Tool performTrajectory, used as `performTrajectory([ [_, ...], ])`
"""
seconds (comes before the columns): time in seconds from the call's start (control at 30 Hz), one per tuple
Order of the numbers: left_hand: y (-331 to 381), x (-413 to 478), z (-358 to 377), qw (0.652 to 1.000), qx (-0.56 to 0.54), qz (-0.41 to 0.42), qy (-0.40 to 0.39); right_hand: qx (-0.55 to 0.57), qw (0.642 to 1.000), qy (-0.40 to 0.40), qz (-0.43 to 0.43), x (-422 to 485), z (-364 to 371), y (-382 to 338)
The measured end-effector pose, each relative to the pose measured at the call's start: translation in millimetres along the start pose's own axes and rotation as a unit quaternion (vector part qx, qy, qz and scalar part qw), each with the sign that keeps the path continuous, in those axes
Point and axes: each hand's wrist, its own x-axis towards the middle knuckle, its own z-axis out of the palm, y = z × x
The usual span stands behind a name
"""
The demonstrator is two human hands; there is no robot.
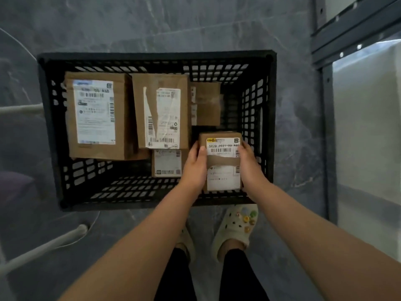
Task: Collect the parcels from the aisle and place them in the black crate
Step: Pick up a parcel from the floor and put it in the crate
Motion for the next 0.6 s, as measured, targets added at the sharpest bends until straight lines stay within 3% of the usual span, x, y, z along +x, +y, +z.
performTrajectory([
  [0.27, -16, 50, 10, 0.997, 0.061, -0.051, 0.009, -0.007, 1.000, -0.001, 0.009, 58, 20, 22],
  [0.6, -18, 49, 13, 0.998, 0.003, -0.038, 0.044, -0.008, 0.999, 0.034, 0.018, 74, 34, 30],
])
